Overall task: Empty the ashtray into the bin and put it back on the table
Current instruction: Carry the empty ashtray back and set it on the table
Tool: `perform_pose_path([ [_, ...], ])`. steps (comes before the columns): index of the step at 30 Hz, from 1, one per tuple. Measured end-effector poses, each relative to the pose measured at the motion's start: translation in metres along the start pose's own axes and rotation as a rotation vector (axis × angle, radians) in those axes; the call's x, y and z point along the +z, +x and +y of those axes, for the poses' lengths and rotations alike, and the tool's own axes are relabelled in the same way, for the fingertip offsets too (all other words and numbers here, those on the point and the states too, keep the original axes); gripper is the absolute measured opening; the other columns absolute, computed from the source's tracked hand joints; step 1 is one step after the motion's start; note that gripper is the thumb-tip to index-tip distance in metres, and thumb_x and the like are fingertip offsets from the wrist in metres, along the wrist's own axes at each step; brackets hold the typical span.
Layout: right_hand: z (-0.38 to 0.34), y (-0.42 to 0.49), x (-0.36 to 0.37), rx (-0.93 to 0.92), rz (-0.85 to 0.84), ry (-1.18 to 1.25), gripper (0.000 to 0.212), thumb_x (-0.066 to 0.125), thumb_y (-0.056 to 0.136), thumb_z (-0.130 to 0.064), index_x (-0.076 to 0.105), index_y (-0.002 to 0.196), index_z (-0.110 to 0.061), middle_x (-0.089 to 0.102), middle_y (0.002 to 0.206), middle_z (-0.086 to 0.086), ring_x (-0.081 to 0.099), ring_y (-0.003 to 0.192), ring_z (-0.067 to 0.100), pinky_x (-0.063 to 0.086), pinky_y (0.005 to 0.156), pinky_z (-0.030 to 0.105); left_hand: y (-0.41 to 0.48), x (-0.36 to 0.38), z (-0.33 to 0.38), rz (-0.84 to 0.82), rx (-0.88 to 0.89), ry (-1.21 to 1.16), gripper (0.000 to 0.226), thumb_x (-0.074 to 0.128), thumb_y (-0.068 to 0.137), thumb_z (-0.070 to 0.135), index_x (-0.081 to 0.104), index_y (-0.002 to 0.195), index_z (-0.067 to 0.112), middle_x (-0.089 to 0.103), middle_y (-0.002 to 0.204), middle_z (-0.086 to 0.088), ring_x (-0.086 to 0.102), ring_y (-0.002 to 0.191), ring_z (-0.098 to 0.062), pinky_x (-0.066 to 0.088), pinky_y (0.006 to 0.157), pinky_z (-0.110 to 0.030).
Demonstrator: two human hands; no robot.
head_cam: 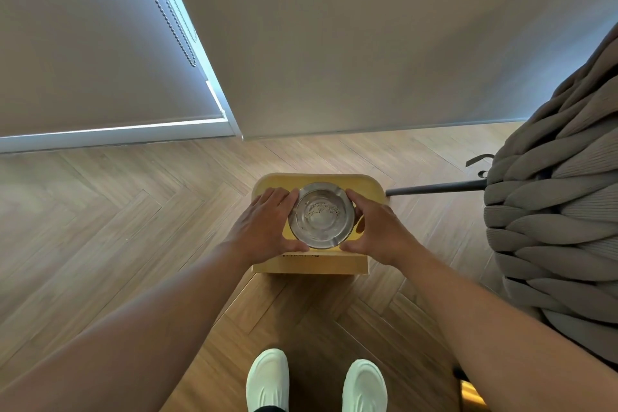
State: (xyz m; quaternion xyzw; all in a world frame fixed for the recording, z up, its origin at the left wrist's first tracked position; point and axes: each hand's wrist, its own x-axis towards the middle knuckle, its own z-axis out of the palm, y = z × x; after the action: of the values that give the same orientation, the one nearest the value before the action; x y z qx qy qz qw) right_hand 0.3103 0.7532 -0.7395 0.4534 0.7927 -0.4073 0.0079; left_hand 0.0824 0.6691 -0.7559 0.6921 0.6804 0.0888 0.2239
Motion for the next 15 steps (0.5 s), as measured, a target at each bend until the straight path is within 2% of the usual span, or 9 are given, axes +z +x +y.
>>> perform_pose_path([
  [2, 0.0007, 0.0016, 0.0001, 0.016, -0.011, -0.054, 0.106, 0.094, 0.061, -0.032, 0.032, 0.148, -0.027, 0.063, 0.12, -0.009, 0.065, 0.099, 0.014, 0.059, 0.085, 0.03, 0.0005, -0.0001, 0.0009, -0.005, 0.0, 0.008, 0.109, 0.071, 0.059, 0.073, 0.032, 0.143, 0.016, 0.047, 0.132, 0.002, 0.039, 0.122, -0.018, 0.036, 0.106, -0.035],
  [5, 0.0, 0.0036, -0.0009, 0.012, -0.028, -0.097, 0.111, 0.093, 0.062, -0.033, 0.027, 0.151, -0.025, 0.062, 0.13, -0.002, 0.066, 0.109, 0.02, 0.058, 0.091, 0.041, 0.0015, -0.0004, 0.0014, -0.007, 0.003, 0.012, 0.108, 0.072, 0.06, 0.072, 0.032, 0.143, 0.016, 0.047, 0.132, 0.001, 0.039, 0.122, -0.018, 0.035, 0.106, -0.035],
  [9, -0.0004, 0.0061, -0.0028, 0.012, -0.035, -0.153, 0.114, 0.091, 0.065, -0.036, 0.022, 0.155, -0.023, 0.06, 0.137, 0.0, 0.064, 0.116, 0.023, 0.056, 0.095, 0.043, 0.0033, -0.0015, 0.0006, -0.005, 0.007, 0.012, 0.107, 0.073, 0.06, 0.071, 0.033, 0.143, 0.017, 0.047, 0.132, 0.001, 0.039, 0.122, -0.018, 0.034, 0.106, -0.034],
  [15, 0.0011, 0.0083, -0.0028, 0.009, -0.039, -0.196, 0.107, 0.091, 0.065, -0.038, 0.026, 0.149, -0.027, 0.064, 0.129, -0.001, 0.066, 0.112, 0.024, 0.057, 0.093, 0.043, 0.0046, -0.002, 0.002, -0.019, -0.008, 0.001, 0.108, 0.075, 0.059, 0.068, 0.032, 0.144, 0.016, 0.047, 0.131, 0.001, 0.038, 0.122, -0.018, 0.035, 0.106, -0.036],
])
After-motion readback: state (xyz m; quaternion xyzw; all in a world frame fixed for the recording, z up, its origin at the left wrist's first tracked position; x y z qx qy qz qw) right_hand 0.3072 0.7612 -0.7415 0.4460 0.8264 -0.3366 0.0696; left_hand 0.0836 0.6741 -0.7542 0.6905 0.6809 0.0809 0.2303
